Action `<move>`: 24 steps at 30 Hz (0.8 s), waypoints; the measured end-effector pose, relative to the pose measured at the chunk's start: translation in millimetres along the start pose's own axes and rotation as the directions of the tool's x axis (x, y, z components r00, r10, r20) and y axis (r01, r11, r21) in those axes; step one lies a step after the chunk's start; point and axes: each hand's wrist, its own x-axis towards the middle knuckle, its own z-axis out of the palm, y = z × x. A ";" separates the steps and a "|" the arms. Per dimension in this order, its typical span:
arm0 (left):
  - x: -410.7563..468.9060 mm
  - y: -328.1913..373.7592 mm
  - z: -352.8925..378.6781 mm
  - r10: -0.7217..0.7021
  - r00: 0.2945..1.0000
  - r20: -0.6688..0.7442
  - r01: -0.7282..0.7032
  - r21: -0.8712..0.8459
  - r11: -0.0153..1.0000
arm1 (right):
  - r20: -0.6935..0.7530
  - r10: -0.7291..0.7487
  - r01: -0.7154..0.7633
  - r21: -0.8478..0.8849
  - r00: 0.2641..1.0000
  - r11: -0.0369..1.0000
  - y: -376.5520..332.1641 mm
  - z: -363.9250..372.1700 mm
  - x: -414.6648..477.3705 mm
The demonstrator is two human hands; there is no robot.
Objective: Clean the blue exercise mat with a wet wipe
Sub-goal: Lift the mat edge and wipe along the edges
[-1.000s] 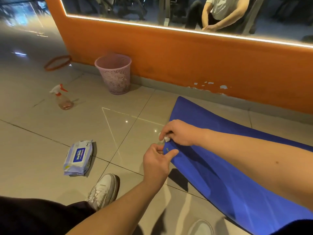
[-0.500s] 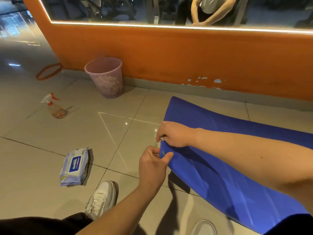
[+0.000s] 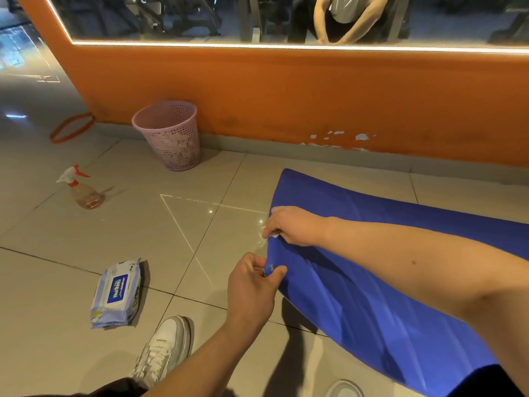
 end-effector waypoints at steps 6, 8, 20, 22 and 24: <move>1.5 1.4 -3.1 -0.017 1.000 0.012 0.017 -0.027 0.999 | 0.050 -0.048 0.041 0.139 0.998 0.990 -16.1 1.1 -2.9; 1.4 -0.4 -3.2 -0.006 1.000 0.021 0.006 -0.007 1.000 | 0.075 -0.073 0.059 0.170 0.995 0.984 -13.6 2.6 -9.4; 23.0 -2.0 -10.5 -0.115 0.990 0.085 0.108 0.090 0.990 | 0.175 0.028 -0.010 -0.099 0.984 0.995 32.8 14.3 49.9; 41.9 -3.2 -10.6 -0.201 0.967 0.156 0.186 0.106 0.977 | 0.188 0.020 -0.001 -0.100 0.982 0.995 34.0 18.2 55.9; 63.7 -6.8 -3.4 -0.265 0.932 0.248 0.231 0.161 0.960 | 0.185 0.021 -0.007 -0.080 0.983 0.997 36.1 24.1 60.7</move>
